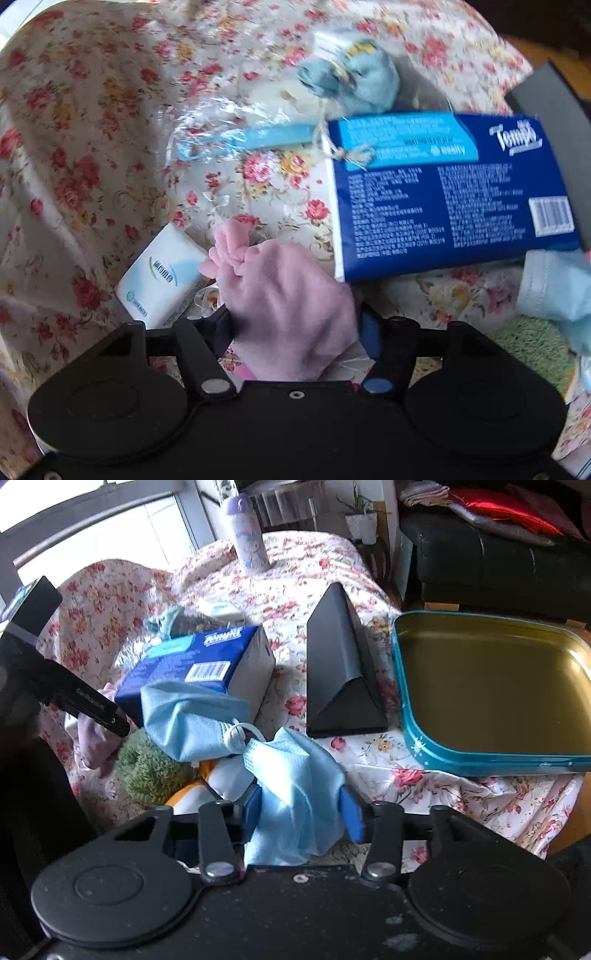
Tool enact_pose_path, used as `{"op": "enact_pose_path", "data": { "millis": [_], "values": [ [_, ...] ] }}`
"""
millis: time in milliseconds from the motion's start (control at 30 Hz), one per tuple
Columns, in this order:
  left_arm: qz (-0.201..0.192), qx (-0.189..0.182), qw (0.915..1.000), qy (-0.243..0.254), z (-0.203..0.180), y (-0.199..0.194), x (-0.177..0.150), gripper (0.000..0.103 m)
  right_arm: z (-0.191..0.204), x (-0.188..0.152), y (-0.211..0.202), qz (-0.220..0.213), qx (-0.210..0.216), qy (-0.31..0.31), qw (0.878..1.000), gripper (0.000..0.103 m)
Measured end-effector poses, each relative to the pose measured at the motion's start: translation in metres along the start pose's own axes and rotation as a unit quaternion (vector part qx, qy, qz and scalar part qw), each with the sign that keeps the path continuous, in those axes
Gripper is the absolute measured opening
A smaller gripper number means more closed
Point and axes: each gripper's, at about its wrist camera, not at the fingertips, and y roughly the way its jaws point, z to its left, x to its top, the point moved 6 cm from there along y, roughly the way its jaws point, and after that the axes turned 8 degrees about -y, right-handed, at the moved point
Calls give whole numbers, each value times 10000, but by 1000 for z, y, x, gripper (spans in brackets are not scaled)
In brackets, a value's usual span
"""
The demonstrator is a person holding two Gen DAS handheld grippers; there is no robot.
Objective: Organize soft objects
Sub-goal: 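Grasp the pink pouch with the left tool while the right tool grasps the blue mask, then carry the blue mask and pink pouch over the gold tray with both tools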
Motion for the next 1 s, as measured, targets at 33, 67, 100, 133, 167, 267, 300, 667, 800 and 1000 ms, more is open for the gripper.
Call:
{"op": "enact_pose_path", "data": {
  "millis": [33, 67, 100, 133, 167, 267, 300, 667, 800, 1000],
  "values": [
    [-53, -41, 9999, -101, 3, -3, 0, 60, -1, 0, -4, -45, -4, 17, 10000, 44],
    [-98, -89, 9997, -220, 7, -6, -1, 60, -1, -1, -8, -87, -10, 29, 10000, 44],
    [-149, -132, 9993, -327, 8, -8, 2, 60, -2, -1, -12, -123, -18, 43, 9999, 44],
    [-207, -162, 9988, -424, 10, -12, 1, 60, -3, -1, -15, -163, -27, 66, 9998, 44],
    [-274, -187, 9981, -522, 11, -15, 1, 60, -4, -1, -19, -194, -37, 91, 9998, 44],
    [-485, -340, 9950, -800, 17, -28, -4, 60, -8, -2, -28, -292, -67, 155, 9994, 44],
    [-531, -410, 9938, -889, 19, -31, -7, 60, -9, -2, -32, -331, -78, 183, 9993, 44],
    [-1221, -728, 9835, -1120, 13, -98, -23, 60, -15, -7, -54, -532, -205, 260, 9980, 44],
    [-1554, -824, 9796, -971, 0, -126, -18, 60, -24, -4, -56, -606, -295, 355, 9971, 44],
    [-1753, -1168, 9758, -590, -39, -149, -11, 60, -54, 6, -59, -755, -578, 573, 9938, 44]
  ]
}}
